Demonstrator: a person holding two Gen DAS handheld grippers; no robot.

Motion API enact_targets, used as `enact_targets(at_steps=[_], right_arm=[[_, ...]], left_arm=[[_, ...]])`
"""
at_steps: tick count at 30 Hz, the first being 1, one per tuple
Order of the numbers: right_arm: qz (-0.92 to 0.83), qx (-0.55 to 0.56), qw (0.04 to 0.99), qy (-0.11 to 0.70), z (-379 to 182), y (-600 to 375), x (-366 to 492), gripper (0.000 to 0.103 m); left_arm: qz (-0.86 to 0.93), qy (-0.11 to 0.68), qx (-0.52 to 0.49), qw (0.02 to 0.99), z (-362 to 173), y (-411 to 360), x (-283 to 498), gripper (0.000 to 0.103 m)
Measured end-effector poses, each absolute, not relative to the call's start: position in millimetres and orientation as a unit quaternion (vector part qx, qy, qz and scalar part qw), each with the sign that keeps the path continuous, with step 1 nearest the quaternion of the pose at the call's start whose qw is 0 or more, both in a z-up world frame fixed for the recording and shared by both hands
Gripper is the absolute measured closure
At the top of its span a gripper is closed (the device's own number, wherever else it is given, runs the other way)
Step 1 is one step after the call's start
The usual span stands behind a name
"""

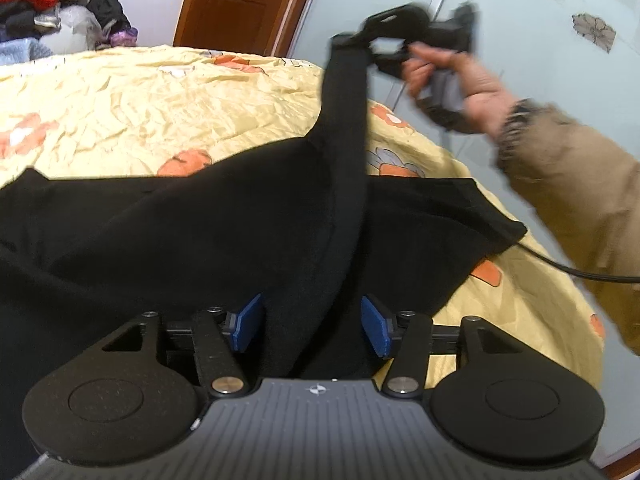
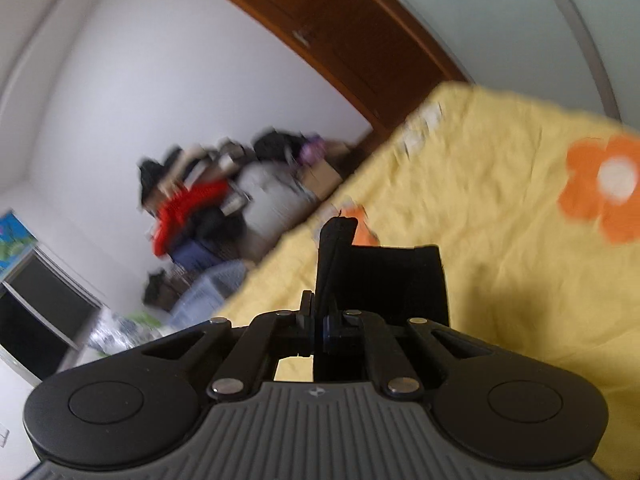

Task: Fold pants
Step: 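Hold the trousers with the left gripper while the right gripper pulls a leg edge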

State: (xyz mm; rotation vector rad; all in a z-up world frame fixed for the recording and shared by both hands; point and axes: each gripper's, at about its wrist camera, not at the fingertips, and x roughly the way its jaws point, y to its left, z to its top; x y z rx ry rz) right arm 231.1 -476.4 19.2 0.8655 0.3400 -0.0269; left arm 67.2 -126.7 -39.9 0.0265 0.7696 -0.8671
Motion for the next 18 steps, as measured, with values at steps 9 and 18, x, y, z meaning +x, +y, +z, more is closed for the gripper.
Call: enact_targets(at_steps=[9, 18], right_arm=[[0.002, 0.402, 0.913, 0.075, 98, -488, 139, 0.099], [-0.025, 0.434, 0.896, 0.090, 98, -504, 141, 0.099]], left_arm=[[-0.367, 0.299, 0.086, 0.876, -26, -158, 62, 0.040], [-0.280, 0.317, -0.012, 0.906, -8, -133, 112, 0.092]])
